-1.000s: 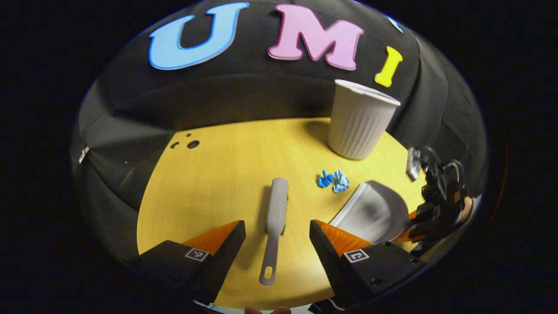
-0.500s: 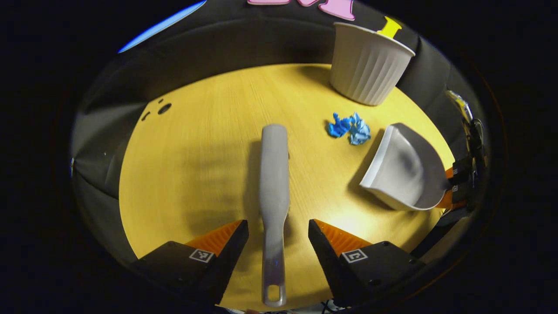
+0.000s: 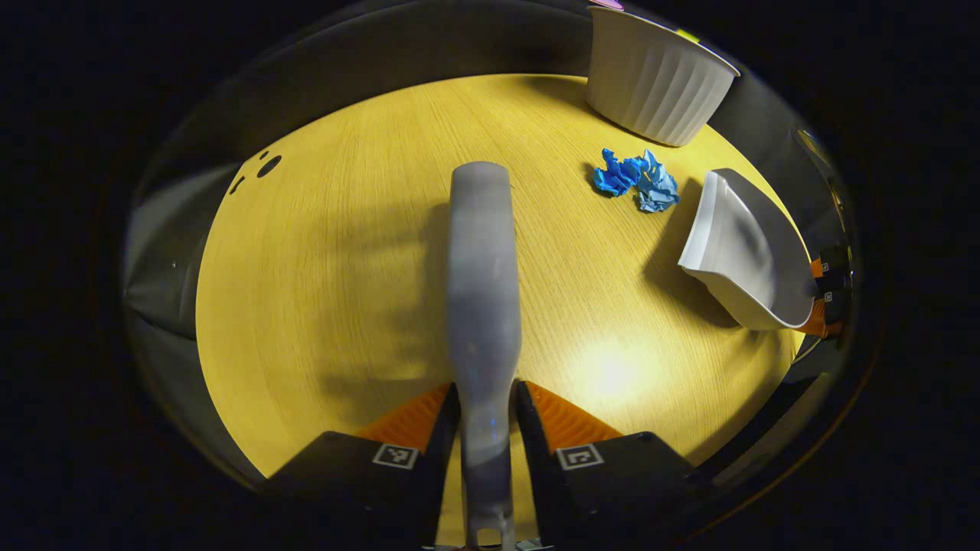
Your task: Pick up the small broom and dustpan from the desktop, sweep the trash into the dustpan with the broom, and then empty the trash into the garbage bin.
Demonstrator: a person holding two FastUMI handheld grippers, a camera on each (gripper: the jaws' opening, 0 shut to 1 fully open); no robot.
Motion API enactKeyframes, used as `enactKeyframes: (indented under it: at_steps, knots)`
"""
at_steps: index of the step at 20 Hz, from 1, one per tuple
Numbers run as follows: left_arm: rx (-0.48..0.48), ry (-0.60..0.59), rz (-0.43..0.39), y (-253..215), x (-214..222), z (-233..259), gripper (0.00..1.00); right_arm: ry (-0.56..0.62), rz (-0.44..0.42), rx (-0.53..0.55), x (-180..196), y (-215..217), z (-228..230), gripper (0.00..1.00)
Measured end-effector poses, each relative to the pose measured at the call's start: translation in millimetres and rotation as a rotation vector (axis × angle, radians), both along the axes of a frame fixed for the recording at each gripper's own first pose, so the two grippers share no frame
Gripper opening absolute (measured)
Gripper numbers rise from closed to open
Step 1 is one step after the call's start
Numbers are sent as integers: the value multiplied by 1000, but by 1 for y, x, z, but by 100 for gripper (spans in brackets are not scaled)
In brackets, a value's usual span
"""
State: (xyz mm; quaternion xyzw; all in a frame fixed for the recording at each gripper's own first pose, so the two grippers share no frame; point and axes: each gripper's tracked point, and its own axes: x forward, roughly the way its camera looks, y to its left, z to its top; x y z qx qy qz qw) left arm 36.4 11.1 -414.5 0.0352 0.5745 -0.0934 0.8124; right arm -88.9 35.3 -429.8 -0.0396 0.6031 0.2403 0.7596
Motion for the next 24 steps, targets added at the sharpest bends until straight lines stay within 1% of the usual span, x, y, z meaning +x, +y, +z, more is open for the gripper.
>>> enactKeyframes:
  at_steps: [1,2,4,6,10,12,13,14,15,16,18,21,22,23,24]
  knots:
    - [-4,7,8,1,0,1,45,-2,4,2,1,0,0,36]
    - [-3,13,14,1,0,-2,32,-4,11,5,2,1,0,36]
    - [6,17,-2,0,2,-1,30,-3,33,12,1,2,0,36]
    - [41,3,-14,5,8,1,29,-2,60,14,0,2,1,36]
    - [47,-8,10,6,31,6,28,-5,110,-16,0,-4,-6,36]
    - [46,-22,-1,4,45,8,28,4,130,-22,-1,-5,-9,36]
    - [51,-33,-11,1,54,11,29,10,135,-22,-1,-6,-10,36]
    - [54,-46,-27,-3,62,14,27,13,139,-24,-1,-6,-11,36]
    - [53,-55,-48,-9,69,18,27,16,146,-27,0,-7,-13,36]
    - [53,-62,-69,-14,75,20,24,19,150,-29,-1,-8,-13,36]
    - [57,-59,-113,-28,84,20,29,22,154,-26,1,-7,-14,36]
    - [43,-44,-176,-52,91,14,27,24,155,-25,5,-8,-19,36]
    - [33,-34,-196,-61,91,13,24,21,153,-25,6,-8,-20,36]
    - [27,-23,-216,-68,90,12,27,20,153,-25,7,-8,-21,36]
    - [20,-23,-237,-77,91,13,24,18,153,-23,8,-9,-21,36]
